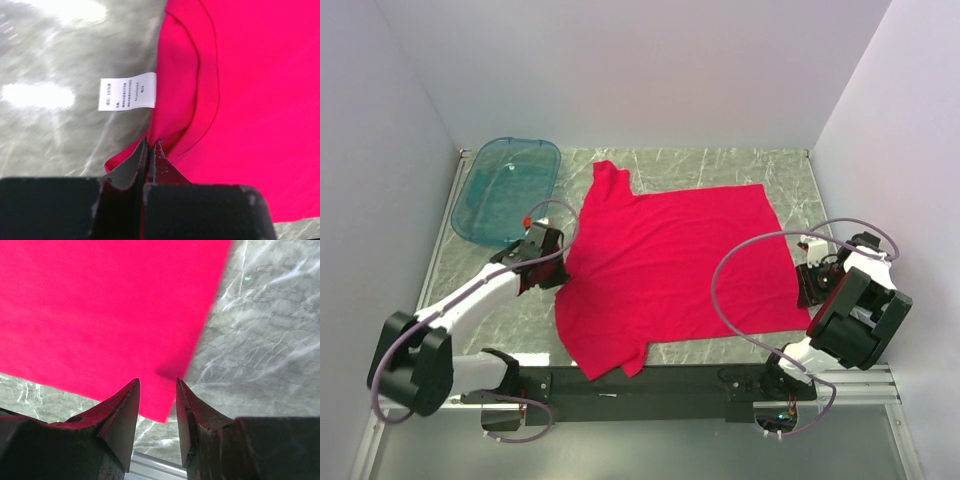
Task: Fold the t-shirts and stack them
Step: Flatten the tshirt out
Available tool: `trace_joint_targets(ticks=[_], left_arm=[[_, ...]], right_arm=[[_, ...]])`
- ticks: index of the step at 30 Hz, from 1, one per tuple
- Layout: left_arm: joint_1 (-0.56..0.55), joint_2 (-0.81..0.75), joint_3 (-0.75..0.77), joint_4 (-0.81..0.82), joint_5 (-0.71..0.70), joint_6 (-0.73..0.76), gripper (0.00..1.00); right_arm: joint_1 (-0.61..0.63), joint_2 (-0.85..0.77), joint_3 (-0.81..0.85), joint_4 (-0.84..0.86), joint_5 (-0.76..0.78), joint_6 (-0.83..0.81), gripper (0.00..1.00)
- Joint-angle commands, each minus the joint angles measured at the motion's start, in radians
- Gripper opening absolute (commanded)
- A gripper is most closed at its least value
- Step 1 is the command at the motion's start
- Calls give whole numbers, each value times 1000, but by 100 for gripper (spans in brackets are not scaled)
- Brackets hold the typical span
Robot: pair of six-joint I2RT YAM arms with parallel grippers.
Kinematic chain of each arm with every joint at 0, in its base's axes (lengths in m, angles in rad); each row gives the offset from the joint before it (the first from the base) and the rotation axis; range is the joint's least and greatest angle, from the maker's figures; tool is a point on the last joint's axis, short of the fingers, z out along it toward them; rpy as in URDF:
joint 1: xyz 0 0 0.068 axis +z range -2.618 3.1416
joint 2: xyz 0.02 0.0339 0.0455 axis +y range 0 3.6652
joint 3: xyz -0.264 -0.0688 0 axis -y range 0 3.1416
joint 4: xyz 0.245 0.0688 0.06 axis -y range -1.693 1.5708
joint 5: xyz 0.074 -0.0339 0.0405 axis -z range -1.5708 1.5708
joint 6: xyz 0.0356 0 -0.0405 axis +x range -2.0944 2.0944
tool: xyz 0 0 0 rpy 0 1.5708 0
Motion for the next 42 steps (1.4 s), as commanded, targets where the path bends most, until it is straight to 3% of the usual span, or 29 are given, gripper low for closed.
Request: trace_joint_targets(ticks=[1, 3, 14, 17, 24, 30, 32, 36, 42], left_arm=[[31, -75, -42, -85, -22, -35, 0], [29, -80, -31, -91, 38, -37, 0], [31, -72, -31, -107, 72, -26, 1], [31, -65, -33, -96, 84, -23, 1], [31, -78, -54, -80, 127, -37, 1], [31, -117, -79, -74, 149, -70, 1], [31, -121, -85, -70, 147, -73, 1], [31, -123, -82, -70, 147, -76, 0], [31, -130, -85, -76, 138, -81, 1]], right_arm=[[-6, -11, -8, 8, 5, -22, 43], [-4, -13, -11, 21, 5, -17, 43], [-4, 79, -35, 117, 89, 52, 46], [-4, 85, -58, 105, 104, 32, 42], [-4, 64, -80, -25, 82, -51, 19], [-6, 23, -100, -114, 62, -109, 14], [-6, 16, -100, -114, 54, -100, 16], [-7, -8, -94, -53, 60, -13, 41], [-25, -92, -45, -4, 85, 82, 47]])
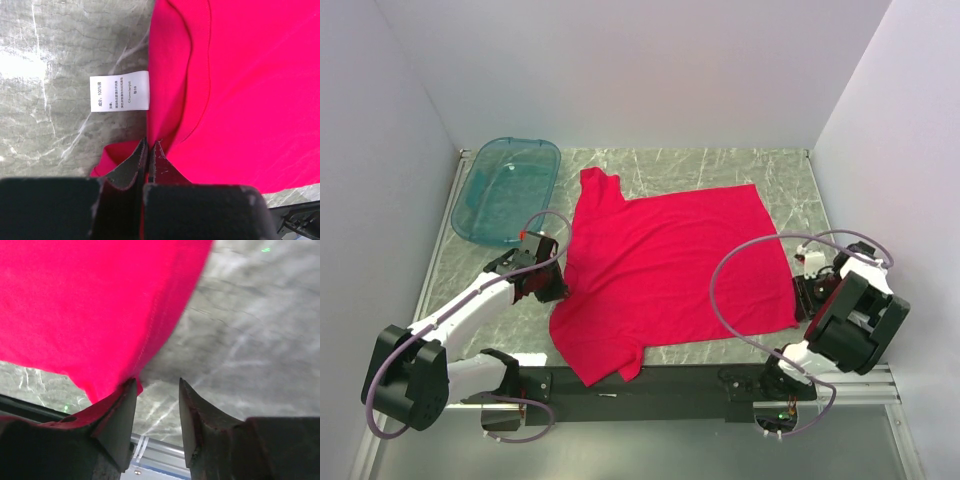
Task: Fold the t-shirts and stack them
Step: Flatten the tshirt out
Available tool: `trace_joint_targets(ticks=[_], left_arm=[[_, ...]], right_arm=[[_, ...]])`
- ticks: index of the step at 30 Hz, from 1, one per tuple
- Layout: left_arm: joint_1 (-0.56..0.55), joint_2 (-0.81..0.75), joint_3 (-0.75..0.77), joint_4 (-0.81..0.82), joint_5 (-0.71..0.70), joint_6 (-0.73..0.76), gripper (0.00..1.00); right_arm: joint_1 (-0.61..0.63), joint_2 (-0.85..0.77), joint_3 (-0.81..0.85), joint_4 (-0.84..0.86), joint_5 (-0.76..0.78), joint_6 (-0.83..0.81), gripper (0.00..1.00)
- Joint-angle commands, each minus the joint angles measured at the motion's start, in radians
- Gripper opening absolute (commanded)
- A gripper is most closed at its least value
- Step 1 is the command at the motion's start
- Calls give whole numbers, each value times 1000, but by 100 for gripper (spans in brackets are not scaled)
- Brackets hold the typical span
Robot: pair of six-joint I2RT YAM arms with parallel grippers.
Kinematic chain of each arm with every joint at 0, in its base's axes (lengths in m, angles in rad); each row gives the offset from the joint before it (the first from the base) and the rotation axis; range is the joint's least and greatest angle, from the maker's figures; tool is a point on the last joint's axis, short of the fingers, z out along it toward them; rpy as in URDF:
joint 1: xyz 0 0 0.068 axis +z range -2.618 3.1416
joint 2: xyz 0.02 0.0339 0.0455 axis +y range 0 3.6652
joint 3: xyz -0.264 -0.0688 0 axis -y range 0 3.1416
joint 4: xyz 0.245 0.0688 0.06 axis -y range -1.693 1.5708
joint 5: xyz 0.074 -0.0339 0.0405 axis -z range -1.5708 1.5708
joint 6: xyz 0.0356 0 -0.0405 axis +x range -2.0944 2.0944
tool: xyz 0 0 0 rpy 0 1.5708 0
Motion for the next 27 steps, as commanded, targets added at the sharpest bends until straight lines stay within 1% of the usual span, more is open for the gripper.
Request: trace_joint_targets(ticks=[1, 2, 3, 6, 10, 14, 15, 16, 19, 20, 23, 24, 27], left_arm=[[2, -27, -6, 7, 8, -19, 1], [2, -27, -6, 7, 8, -19, 1], [2, -27, -6, 8, 13, -19, 0], [2, -30, -7, 10, 18, -22, 1], [2, -36, -10, 11, 21, -22, 1], [2, -36, -16, 19, 36, -25, 1], [2, -36, -18, 22, 39, -28, 1], [2, -37, -26, 25, 42, -32, 0], [2, -39, -39, 34, 50, -51, 1], [2, -40, -41, 37, 56, -54, 0], [2, -48, -53, 36, 56, -69, 1], [2, -53, -56, 36, 57, -74, 0], [2, -59, -64, 34, 61, -84, 1]], right_arm=[[-17, -89, 40, 11, -5, 66, 49], [-17, -92, 54, -8, -20, 60, 52], [-14, -92, 59, -52, -42, 54, 59], [-12, -51, 63, -103, -97, 43, 65], [-11, 35, 30, -52, -94, 62, 65], [-9, 83, -4, -11, -67, 75, 64], [-9, 87, -6, 6, -59, 77, 58], [-11, 92, -9, 7, -53, 79, 57], [-8, 95, -6, 3, -39, 74, 44], [-9, 93, -1, -3, -37, 72, 32], [-30, 72, 13, -22, -14, 60, 5], [-47, 58, 16, -26, -1, 51, 0], [-132, 2, 30, -37, 30, 25, 0]])
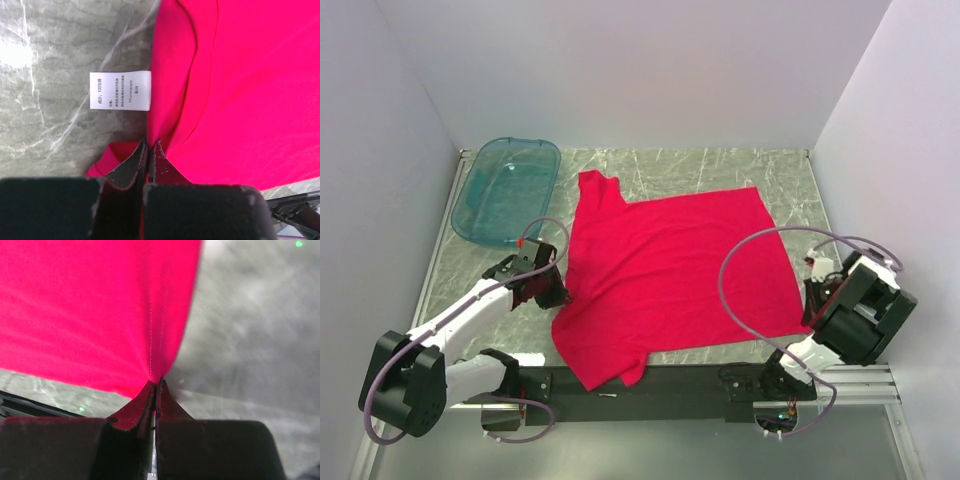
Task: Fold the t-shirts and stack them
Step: Flatten the tshirt out
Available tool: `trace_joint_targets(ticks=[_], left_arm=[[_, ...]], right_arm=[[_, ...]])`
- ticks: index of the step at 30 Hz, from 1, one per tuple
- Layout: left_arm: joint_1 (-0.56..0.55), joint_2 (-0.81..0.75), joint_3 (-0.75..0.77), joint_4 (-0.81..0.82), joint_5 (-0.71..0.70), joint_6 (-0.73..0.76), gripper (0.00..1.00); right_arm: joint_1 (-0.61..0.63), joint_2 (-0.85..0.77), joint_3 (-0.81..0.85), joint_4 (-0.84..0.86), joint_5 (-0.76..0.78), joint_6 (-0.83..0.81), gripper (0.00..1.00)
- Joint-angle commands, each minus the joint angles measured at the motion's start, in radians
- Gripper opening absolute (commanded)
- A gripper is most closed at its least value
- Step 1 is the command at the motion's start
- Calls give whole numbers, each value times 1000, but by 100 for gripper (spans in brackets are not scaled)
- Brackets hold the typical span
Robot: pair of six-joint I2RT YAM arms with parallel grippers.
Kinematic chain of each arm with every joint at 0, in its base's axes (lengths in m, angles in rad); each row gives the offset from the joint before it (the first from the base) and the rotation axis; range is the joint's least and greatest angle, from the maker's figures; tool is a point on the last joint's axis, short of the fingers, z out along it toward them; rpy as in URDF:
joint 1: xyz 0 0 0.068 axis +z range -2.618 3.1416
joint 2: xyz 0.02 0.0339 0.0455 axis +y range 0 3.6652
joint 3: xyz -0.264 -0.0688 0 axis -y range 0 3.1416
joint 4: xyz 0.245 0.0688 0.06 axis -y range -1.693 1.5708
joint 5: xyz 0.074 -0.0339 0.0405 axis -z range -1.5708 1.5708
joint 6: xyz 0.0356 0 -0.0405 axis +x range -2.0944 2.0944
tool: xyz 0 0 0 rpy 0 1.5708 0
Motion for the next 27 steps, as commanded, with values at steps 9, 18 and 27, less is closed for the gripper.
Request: trace_joint_targets(ticks=[9, 18, 27], left_arm=[[0, -17, -18, 24, 45, -28, 1], [0, -32, 58, -28, 24, 27, 12], [46, 31, 279, 106, -9, 189, 66]], right_arm=[[-323, -51, -7, -62, 117, -222, 6], [-308, -62, 99, -145, 19, -234, 46], [-37, -18, 275, -197, -191, -145, 50]])
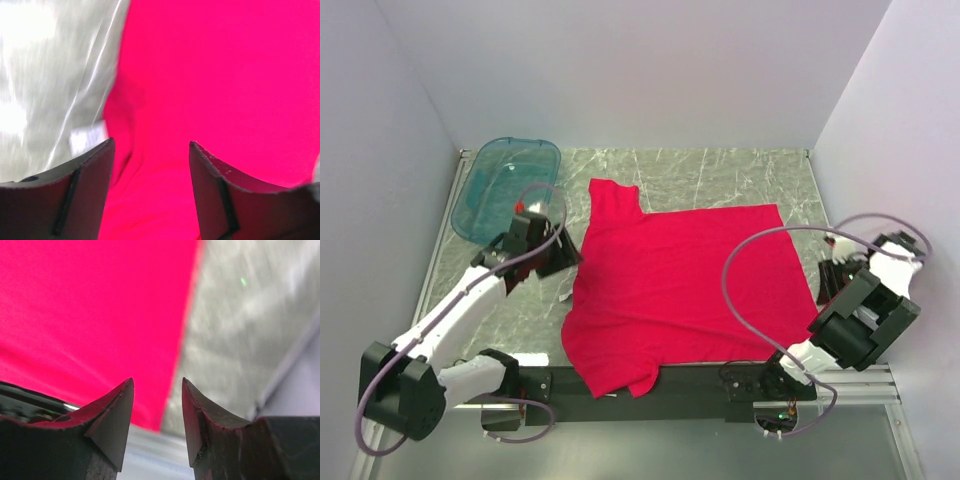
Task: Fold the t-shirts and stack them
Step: Flatten the tshirt out
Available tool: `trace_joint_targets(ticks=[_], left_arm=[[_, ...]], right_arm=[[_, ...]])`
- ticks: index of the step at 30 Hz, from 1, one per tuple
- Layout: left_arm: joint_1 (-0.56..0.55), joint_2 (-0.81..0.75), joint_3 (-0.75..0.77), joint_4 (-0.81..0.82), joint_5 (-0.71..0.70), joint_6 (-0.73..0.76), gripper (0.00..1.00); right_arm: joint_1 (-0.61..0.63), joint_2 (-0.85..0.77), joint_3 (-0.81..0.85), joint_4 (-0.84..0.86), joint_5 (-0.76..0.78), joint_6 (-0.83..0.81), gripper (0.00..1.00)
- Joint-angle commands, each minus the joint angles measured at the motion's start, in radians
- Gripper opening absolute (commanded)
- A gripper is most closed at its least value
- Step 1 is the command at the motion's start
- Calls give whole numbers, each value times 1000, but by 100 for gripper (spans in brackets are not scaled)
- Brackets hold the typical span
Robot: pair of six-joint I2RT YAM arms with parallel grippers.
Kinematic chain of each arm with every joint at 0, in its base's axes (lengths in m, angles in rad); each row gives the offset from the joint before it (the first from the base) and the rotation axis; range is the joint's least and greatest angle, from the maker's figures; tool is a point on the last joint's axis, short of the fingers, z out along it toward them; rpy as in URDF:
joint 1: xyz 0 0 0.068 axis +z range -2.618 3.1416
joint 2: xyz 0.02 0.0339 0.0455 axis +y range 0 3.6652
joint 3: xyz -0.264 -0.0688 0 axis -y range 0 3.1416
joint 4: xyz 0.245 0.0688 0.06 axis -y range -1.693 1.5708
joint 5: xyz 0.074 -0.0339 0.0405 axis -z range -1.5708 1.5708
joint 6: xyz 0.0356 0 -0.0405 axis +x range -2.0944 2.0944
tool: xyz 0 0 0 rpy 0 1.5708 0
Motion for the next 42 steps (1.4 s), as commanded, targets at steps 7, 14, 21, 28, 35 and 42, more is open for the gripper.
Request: trace_joint_targets(ticks=[7, 14, 21, 28, 35, 42], left_arm=[[69, 670, 499, 292, 28, 187, 61], [83, 1127, 1060, 141, -35, 241, 52], [144, 1294, 1305, 91, -36, 287, 45], [173, 1342, 1328, 111, 75, 382, 45], [175, 1400, 1401, 94, 125, 434, 45], [178, 1456, 1464, 61, 145, 434, 43]], right_arm=[[246, 188, 289, 11, -389, 188, 50], [342, 296, 379, 189, -400, 406, 49], [346, 346, 393, 236, -406, 456, 49], [347, 345, 354, 278, -440, 496, 49], [347, 342, 333, 301, -463, 524, 49], [347, 343, 322, 301, -451, 521, 49]])
